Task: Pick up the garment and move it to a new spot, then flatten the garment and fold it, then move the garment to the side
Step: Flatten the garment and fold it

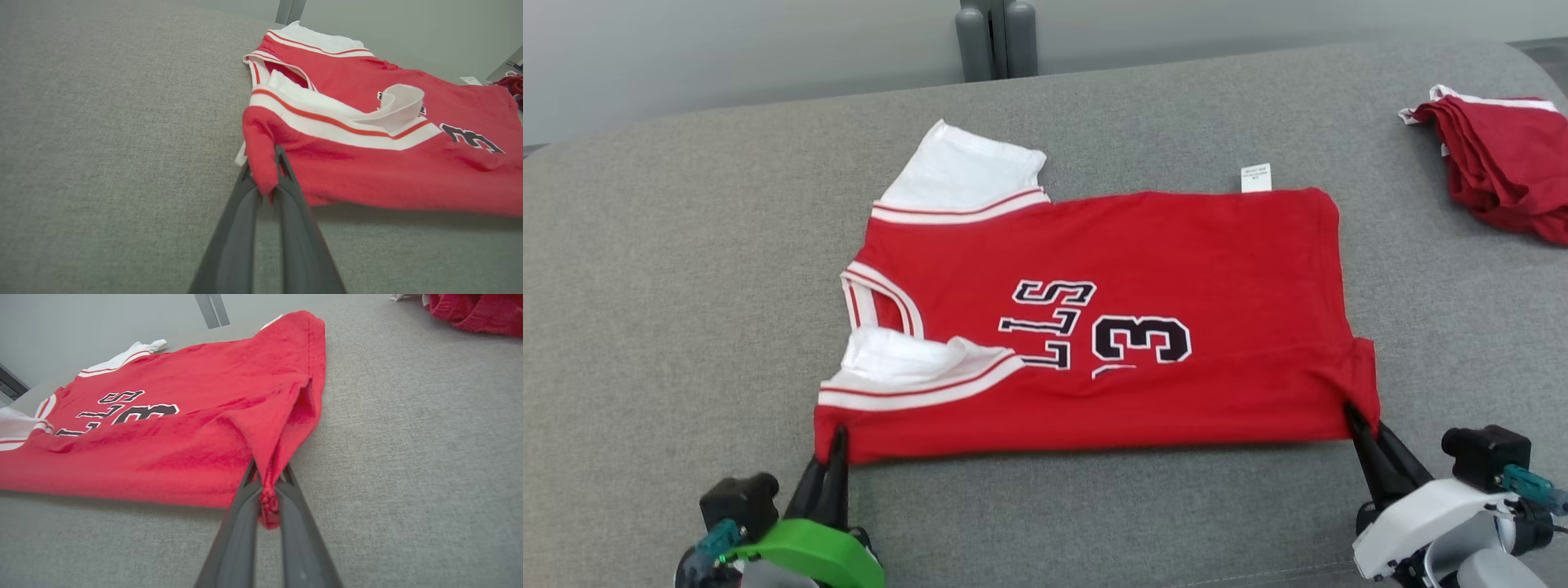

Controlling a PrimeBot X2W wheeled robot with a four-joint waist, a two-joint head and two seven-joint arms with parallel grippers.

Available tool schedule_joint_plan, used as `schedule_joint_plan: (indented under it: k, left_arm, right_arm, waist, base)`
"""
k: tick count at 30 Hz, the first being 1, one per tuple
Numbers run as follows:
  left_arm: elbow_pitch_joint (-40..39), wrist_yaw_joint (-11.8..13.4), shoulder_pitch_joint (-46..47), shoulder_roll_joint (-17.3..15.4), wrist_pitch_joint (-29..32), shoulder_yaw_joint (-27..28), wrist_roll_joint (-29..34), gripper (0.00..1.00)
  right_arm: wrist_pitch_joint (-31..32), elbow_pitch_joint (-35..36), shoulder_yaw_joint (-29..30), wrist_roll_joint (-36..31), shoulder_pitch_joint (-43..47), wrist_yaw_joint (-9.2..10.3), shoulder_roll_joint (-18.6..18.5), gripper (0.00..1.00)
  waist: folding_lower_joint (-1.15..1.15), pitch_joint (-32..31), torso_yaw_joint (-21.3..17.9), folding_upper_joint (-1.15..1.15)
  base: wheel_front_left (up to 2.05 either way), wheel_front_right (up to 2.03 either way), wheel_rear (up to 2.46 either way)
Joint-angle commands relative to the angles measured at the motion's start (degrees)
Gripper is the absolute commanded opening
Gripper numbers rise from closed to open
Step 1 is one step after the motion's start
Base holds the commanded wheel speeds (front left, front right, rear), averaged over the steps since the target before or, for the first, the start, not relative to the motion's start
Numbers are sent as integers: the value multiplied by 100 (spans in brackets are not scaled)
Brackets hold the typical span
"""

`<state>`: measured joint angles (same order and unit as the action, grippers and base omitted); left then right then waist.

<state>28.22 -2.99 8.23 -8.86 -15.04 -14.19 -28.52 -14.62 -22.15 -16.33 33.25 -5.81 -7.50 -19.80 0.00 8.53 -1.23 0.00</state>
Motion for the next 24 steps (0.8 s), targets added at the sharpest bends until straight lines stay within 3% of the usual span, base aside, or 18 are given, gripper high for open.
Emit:
schedule_joint_plan:
  k: [1, 8, 9, 10, 11, 24]
  left_arm:
    - [-108, 53, -279, 10, -14, 36, -6, 0]
    - [-470, 147, -961, 154, -3, -37, -35, 0]
    - [-476, 138, -973, 155, 2, -73, -11, 0]
    - [-469, 140, -981, 161, -2, -93, 8, 35]
    - [-450, 168, -946, 182, -5, -97, 18, 100]
    - [-1410, 369, -429, 135, -13, 440, 890, 100]
  right_arm:
    - [55, 72, 77, 43, 204, 2, -68, 0]
    - [387, 359, 324, 51, 727, 4, -49, 0]
    - [417, 383, 353, 15, 740, 3, -22, 17]
    - [447, 402, 377, -36, 764, 3, 13, 51]
    - [441, 457, 418, -108, 763, 3, 80, 100]
    - [76, 1111, 847, -931, 353, 2, 494, 100]
  waist:
    - [0, -170, 117, 0]
    - [0, -255, 200, 0]
    - [0, -271, 205, 0]
    - [0, -290, 208, 0]
    - [0, -312, 207, 0]
    - [0, -499, 132, 0]
  base:
    - [0, 0, 0]
    - [0, 0, 0]
    - [0, 0, 0]
    - [0, 0, 0]
    - [0, 0, 0]
    - [0, 0, 0]
